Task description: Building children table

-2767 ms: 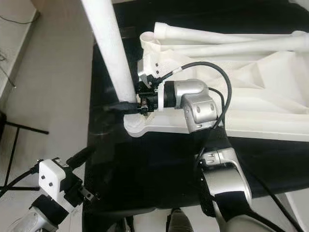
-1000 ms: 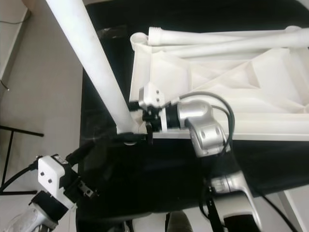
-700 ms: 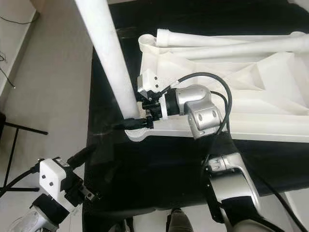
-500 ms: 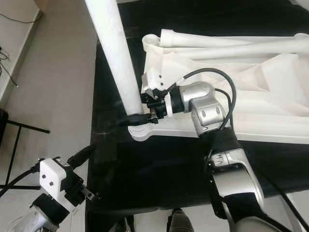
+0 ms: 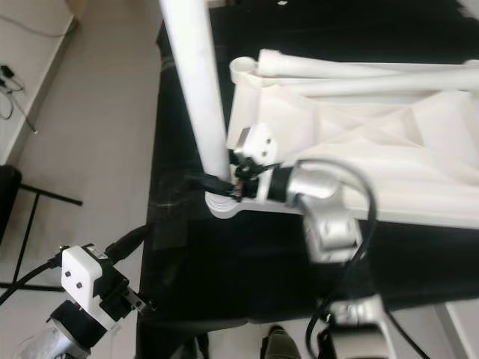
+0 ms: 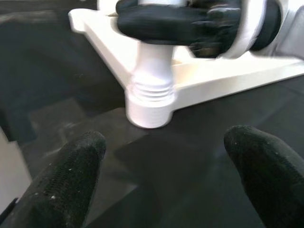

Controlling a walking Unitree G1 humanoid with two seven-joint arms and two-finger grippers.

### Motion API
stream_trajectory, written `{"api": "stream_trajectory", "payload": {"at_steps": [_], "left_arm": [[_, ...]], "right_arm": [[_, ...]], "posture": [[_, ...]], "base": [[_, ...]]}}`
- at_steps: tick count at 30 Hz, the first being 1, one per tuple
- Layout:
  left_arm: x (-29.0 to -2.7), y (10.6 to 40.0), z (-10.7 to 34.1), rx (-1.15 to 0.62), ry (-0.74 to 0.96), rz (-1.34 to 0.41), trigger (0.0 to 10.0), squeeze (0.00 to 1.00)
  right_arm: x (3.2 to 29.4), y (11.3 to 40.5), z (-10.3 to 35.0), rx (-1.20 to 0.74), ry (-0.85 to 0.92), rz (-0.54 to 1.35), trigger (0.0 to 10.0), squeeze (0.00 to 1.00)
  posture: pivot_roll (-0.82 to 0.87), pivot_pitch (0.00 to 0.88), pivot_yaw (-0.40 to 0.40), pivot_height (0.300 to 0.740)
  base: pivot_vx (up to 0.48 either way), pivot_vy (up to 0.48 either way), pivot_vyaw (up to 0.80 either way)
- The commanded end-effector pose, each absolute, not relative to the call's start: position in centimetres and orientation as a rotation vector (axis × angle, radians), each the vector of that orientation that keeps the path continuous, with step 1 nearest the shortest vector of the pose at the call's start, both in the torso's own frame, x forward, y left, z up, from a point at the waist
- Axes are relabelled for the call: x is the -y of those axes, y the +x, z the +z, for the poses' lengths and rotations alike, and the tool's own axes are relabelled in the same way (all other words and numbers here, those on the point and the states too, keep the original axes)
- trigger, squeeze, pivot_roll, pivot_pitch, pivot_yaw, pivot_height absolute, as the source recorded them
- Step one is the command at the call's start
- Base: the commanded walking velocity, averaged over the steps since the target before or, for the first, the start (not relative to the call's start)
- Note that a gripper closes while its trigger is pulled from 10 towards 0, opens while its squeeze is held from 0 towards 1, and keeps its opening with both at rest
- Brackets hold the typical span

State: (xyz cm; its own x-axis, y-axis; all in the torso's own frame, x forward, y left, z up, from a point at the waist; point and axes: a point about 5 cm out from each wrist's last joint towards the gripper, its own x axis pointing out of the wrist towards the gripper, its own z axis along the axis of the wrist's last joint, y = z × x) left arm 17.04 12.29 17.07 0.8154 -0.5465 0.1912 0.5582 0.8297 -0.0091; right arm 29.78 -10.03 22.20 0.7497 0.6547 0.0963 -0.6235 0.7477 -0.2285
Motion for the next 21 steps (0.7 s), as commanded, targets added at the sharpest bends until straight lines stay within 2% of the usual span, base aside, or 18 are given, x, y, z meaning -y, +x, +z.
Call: {"api": "stream_trajectory", "payload": {"at_steps": [1,2,4,8,10,11,13,14,15,19,21], "left_arm": [[-12.7,17.0,16.5,0.147,-0.062,-0.591,10.0,0.0],[-12.7,17.0,16.5,0.146,-0.061,-0.593,10.0,0.0],[-12.7,17.1,16.4,0.145,-0.059,-0.594,10.0,0.0],[-12.8,17.2,16.3,0.147,-0.051,-0.576,10.0,0.0],[-12.8,17.2,16.3,0.147,-0.051,-0.576,10.0,0.0],[-12.9,17.2,16.3,0.15,-0.05,-0.567,10.0,0.0],[-12.9,17.2,16.3,0.15,-0.05,-0.567,10.0,0.0],[-12.9,17.2,16.4,0.152,-0.049,-0.56,10.0,0.0],[-12.9,17.2,16.4,0.154,-0.051,-0.561,10.0,0.0],[-12.7,17.4,16.4,0.156,-0.056,-0.572,10.0,0.0],[-12.7,17.4,16.4,0.156,-0.057,-0.575,10.0,0.0]], "right_arm": [[12.4,28.9,17.7,-0.086,-0.212,0.392,0.0,0.0],[11.7,28.0,17.3,-0.093,-0.2,0.381,0.0,0.0],[10.7,27.8,17.2,-0.09,-0.19,0.422,0.0,0.0],[9.0,29.4,18.2,-0.033,-0.187,0.506,0.0,0.0],[9.0,29.4,18.2,-0.033,-0.187,0.506,0.0,0.0],[8.7,29.8,18.7,-0.012,-0.181,0.517,3.1,0.0],[8.7,29.8,18.7,-0.012,-0.181,0.517,3.1,0.0],[8.5,29.9,19.1,-0.007,-0.168,0.53,10.0,0.0],[7.9,30.3,20.1,0.03,-0.117,0.628,10.0,1.0],[6.8,30.1,22.6,0.114,-0.062,0.774,10.0,1.0],[6.5,29.8,23.8,0.157,-0.077,0.987,10.0,1.0]], "posture": [[-0.07,0.305,0.123,0.74],[-0.07,0.305,0.123,0.74],[-0.08,0.293,0.123,0.74],[-0.06,0.288,0.108,0.74],[-0.06,0.288,0.108,0.74],[-0.06,0.288,0.108,0.74],[-0.06,0.288,0.108,0.74],[-0.06,0.288,0.108,0.74],[-0.07,0.285,0.102,0.74],[-0.07,0.286,0.101,0.74],[-0.07,0.286,0.101,0.74]], "base": [[0.0,0.0,0.0],[0.0,0.0,0.0],[0.0,0.0,0.0],[0.0,0.0,0.0],[0.0,0.0,0.0],[0.0,0.0,0.0],[0.0,0.0,0.0],[0.0,0.0,0.0],[0.0,0.0,0.0],[0.0,0.0,0.0],[0.0,0.0,0.0]]}}
